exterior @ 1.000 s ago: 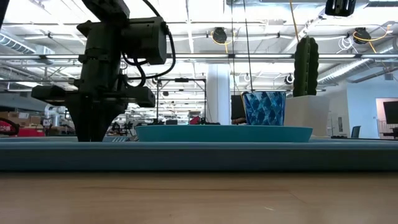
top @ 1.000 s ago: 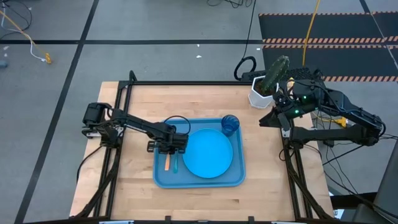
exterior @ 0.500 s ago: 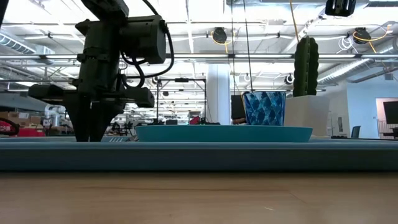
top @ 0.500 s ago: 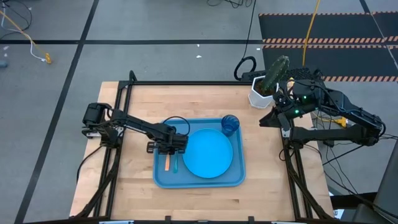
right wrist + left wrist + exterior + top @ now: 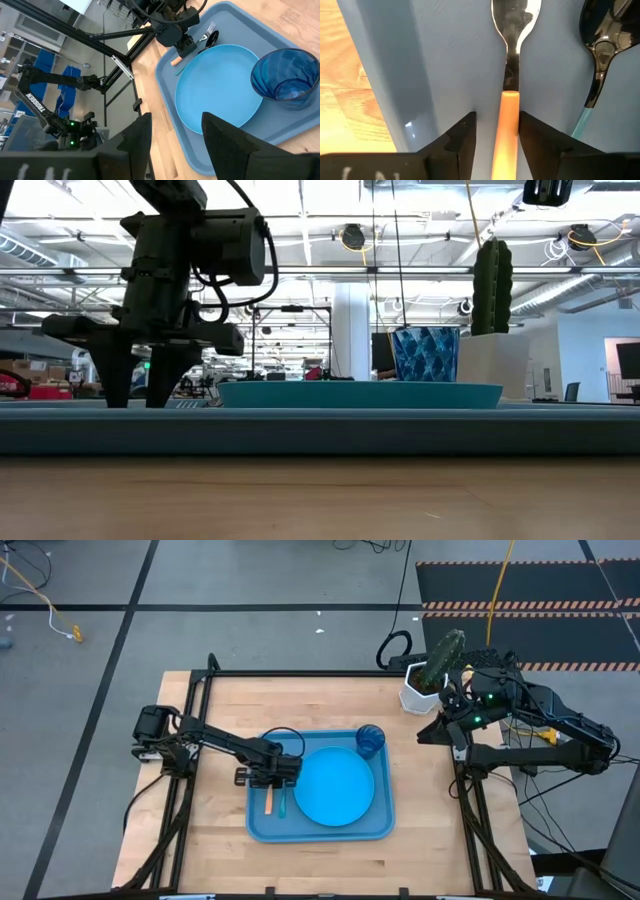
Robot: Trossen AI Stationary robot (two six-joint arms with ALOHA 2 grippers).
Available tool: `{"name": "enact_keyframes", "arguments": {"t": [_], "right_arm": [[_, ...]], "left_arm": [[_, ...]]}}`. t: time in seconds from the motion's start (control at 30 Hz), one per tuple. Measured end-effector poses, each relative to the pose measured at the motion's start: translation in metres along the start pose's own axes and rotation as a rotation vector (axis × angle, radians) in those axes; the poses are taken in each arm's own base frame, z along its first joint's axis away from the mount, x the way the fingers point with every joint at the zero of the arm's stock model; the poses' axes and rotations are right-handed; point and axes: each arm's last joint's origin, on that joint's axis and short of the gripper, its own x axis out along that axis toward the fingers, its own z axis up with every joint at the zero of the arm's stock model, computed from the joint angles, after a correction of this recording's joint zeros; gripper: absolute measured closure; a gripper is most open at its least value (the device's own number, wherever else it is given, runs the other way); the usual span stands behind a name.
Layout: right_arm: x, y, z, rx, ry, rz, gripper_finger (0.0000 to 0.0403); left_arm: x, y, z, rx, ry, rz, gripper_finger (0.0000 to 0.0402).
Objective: Pick and place plate/cup/fork/spoon on tray
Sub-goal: Put the orange fork on the blue tray, then adjust the light blue plate
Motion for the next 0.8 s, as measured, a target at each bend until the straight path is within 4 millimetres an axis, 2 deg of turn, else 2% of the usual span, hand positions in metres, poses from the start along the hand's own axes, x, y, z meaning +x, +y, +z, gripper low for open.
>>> {"name": "enact_keyframes", "arguments": {"t": [0.23,0.43,0.8], "right_arm": [[0.0,0.0,0.0,-0.008,0.0,0.0,0.0236],[0.0,0.0,0.0,-0.023,0.0,0.0,0.0236],[0.0,0.0,0.0,-0.014,0.0,0.0,0.0236]], "left_arm": [[-0.004,0.001,0.0,0.001,-0.007,-0.02,0.0246],[-0.021,0.006,0.003,-0.011,-0.073,-0.069,0.0245],[-0.028,0.007,0.004,-0.002,-0.078,-0.097,0.0245]]}}
